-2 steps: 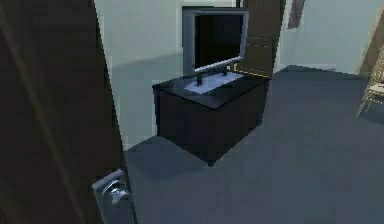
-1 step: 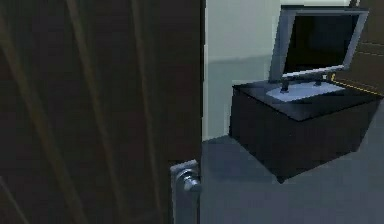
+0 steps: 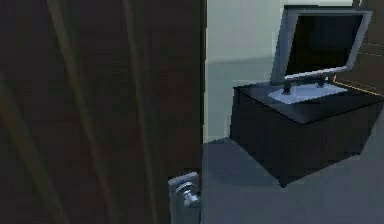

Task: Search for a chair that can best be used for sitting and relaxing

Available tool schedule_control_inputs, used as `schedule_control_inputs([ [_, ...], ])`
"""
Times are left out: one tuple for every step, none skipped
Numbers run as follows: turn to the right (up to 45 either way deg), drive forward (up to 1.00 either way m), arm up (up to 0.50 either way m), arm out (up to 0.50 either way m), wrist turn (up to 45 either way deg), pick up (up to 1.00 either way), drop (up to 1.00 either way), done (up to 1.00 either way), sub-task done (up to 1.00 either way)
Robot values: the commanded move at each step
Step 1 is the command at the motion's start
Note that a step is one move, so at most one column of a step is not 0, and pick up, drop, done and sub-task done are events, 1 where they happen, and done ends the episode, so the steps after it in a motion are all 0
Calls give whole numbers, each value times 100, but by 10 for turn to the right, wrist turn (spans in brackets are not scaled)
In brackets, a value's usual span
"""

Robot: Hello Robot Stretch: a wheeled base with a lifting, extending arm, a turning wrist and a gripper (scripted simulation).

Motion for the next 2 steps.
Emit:
schedule_control_inputs([
  [450, 0, 0, 0, 0, 0, 0, 0, 0],
  [180, 0, 0, 0, 0, 0, 0, 0, 0],
])
